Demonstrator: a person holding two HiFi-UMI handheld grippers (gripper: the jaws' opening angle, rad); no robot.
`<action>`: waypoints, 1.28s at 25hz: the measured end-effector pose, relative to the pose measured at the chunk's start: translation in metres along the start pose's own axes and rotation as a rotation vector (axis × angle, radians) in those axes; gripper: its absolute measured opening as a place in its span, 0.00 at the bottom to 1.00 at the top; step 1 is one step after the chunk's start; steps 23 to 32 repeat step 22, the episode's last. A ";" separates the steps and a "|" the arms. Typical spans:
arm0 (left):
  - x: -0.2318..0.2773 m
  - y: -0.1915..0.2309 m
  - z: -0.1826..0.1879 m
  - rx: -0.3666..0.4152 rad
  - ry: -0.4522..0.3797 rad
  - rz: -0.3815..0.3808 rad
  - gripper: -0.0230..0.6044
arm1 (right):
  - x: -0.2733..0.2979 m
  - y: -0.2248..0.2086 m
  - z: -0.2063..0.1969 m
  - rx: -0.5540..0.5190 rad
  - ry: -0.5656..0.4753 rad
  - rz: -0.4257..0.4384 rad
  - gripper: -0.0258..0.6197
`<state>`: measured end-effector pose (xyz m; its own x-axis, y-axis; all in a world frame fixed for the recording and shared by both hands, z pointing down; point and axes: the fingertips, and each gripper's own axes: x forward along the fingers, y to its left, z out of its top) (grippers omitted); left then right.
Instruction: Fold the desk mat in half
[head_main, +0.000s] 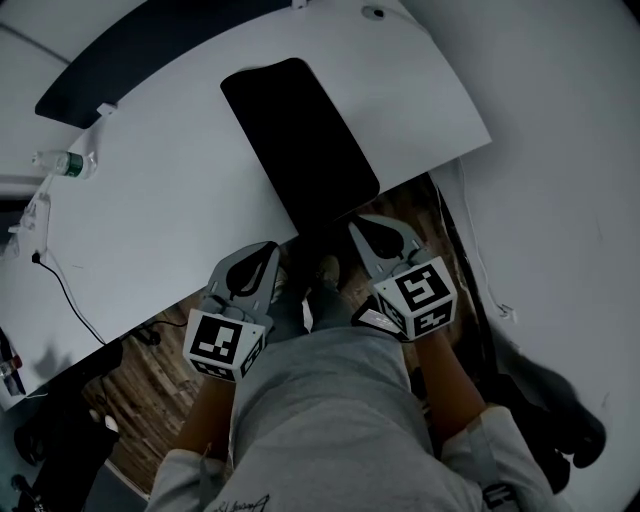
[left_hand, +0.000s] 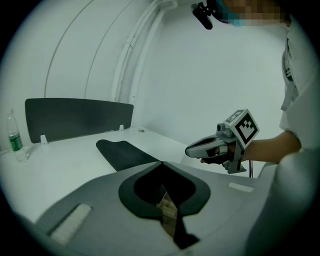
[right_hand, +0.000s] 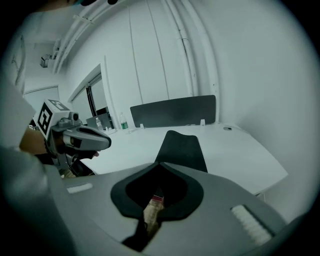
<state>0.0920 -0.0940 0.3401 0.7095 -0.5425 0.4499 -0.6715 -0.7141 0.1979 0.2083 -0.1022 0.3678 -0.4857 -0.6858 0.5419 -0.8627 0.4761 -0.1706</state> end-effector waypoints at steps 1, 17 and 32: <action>-0.002 -0.001 0.002 0.001 -0.002 -0.001 0.07 | -0.002 0.002 0.004 -0.007 -0.005 0.001 0.05; -0.027 -0.002 0.023 0.030 -0.039 0.013 0.07 | -0.012 0.021 0.029 -0.015 -0.064 0.013 0.05; -0.029 -0.003 0.026 0.025 -0.040 0.022 0.07 | -0.012 0.021 0.032 -0.009 -0.067 0.027 0.04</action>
